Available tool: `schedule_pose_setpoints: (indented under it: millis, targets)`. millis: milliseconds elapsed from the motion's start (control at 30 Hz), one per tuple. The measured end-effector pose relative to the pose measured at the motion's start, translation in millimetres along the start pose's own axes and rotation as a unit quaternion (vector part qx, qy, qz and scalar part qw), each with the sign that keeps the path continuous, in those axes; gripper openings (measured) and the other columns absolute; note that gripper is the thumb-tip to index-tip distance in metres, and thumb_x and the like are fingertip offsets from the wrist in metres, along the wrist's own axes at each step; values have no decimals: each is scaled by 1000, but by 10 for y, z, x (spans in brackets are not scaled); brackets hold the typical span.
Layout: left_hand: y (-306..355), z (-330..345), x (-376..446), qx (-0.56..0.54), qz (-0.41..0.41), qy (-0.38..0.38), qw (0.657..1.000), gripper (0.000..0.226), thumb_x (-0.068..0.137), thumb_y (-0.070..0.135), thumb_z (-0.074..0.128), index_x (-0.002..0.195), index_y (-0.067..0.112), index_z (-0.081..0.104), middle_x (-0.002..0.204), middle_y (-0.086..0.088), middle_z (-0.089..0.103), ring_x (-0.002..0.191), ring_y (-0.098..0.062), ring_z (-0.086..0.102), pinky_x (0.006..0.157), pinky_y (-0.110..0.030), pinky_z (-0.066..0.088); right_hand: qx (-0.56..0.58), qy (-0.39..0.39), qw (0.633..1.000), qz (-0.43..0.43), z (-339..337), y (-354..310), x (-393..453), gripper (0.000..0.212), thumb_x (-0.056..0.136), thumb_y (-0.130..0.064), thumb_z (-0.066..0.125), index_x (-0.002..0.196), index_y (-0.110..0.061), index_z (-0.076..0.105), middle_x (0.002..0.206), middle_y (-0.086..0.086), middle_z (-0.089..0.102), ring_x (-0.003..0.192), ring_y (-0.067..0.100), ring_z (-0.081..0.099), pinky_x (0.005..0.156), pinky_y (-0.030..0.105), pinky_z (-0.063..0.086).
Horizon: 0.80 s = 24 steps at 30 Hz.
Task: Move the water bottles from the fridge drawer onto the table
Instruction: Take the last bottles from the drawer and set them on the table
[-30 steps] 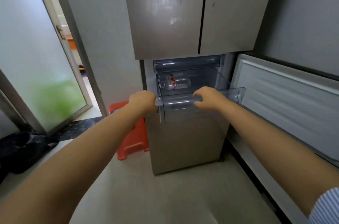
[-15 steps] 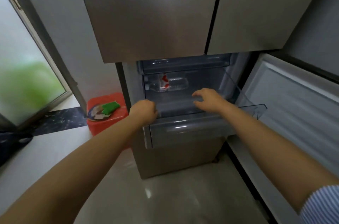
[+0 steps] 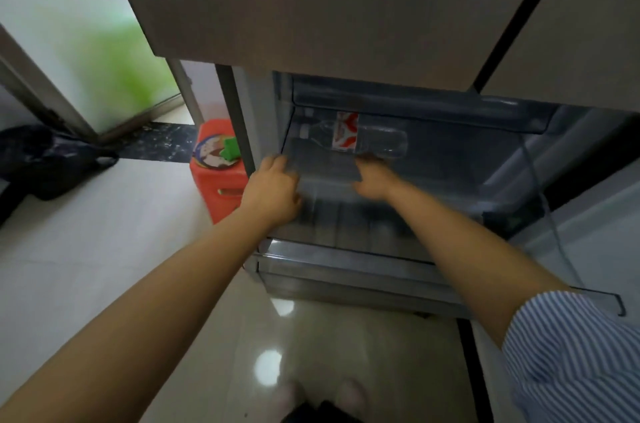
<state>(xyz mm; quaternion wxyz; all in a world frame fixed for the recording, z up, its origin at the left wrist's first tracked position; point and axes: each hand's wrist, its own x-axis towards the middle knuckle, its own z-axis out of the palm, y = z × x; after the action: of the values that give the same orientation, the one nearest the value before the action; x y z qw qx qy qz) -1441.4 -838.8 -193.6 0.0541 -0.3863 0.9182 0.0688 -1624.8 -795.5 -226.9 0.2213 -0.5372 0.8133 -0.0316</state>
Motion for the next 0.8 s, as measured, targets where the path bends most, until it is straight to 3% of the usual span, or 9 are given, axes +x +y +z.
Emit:
schedule_pose_setpoints:
  millis: [67, 167, 267, 300, 400, 500, 567, 667, 800]
  targets:
    - [-15, 2, 9, -26, -30, -3, 999, 48, 92, 15, 51, 137, 0, 42, 154, -15, 19, 139, -31, 28, 111, -40, 34, -28, 20, 999, 8, 65, 12, 206, 64, 83, -15, 58, 141, -11, 32, 145, 16, 36, 133, 34, 37, 109, 43, 36]
    - [-30, 35, 3, -29, -35, -29, 999, 51, 90, 0, 48, 139, -6, 34, 155, -19, 10, 126, -33, 48, 103, -39, 44, -75, 36, 996, 26, 117, -6, 477, 78, 84, -11, 57, 147, -12, 12, 157, 8, 8, 145, 28, 11, 117, 49, 16]
    - [-45, 91, 22, -9, -31, -22, 999, 49, 91, -2, 45, 138, -7, 35, 152, -19, 22, 138, -29, 33, 109, -35, 37, -91, 61, 994, 19, 157, 10, 726, 85, 86, -15, 56, 148, -15, -1, 158, 6, -9, 147, 27, -5, 116, 53, 5]
    - [-52, 111, 32, -4, -32, -18, 999, 48, 90, -2, 45, 138, -8, 36, 151, -19, 24, 140, -28, 30, 110, -34, 36, -102, 72, 992, 18, 154, 28, 796, 86, 86, -18, 57, 148, -15, -1, 158, 9, -8, 147, 28, -3, 116, 53, 7]
    - [-65, 145, 53, -13, -53, -11, 998, 45, 87, -2, 48, 131, -6, 42, 152, -17, 21, 126, -35, 48, 102, -43, 44, -146, 126, 981, 12, 112, 43, 952, 79, 85, -21, 60, 147, -13, 12, 155, 18, 11, 143, 34, 13, 113, 51, 18]
    - [-68, 128, 63, -28, -70, 7, 997, 41, 89, 10, 50, 129, -1, 48, 144, -14, 36, 120, -37, 51, 96, -44, 49, -151, 157, 976, 0, 169, -23, 956, 64, 85, -21, 59, 141, -6, 31, 154, 16, 17, 143, 33, 13, 114, 46, 18]
    - [-63, 89, 79, -23, -76, 40, 996, 38, 91, 16, 48, 126, 1, 51, 135, -14, 47, 120, -34, 49, 96, -42, 47, -144, 118, 982, -15, 216, -50, 857, 74, 80, -22, 65, 141, -4, 27, 153, 17, 16, 143, 34, 13, 113, 48, 20]
    - [-32, 2, 144, -5, -80, 82, 993, 35, 92, 16, 45, 122, 2, 56, 129, -14, 52, 122, -32, 46, 96, -40, 43, -138, 34, 989, -43, 147, -36, 639, 85, 70, -24, 75, 138, -7, 27, 142, 17, 37, 127, 36, 42, 101, 42, 41]
    - [127, -65, 303, 25, -72, 31, 997, 30, 90, 5, 47, 118, -2, 57, 123, -18, 55, 115, -34, 52, 90, -40, 46, -183, -54, 981, -17, 128, 88, 310, 96, 65, -32, 79, 142, -14, 24, 136, 14, 50, 117, 31, 55, 91, 32, 47]
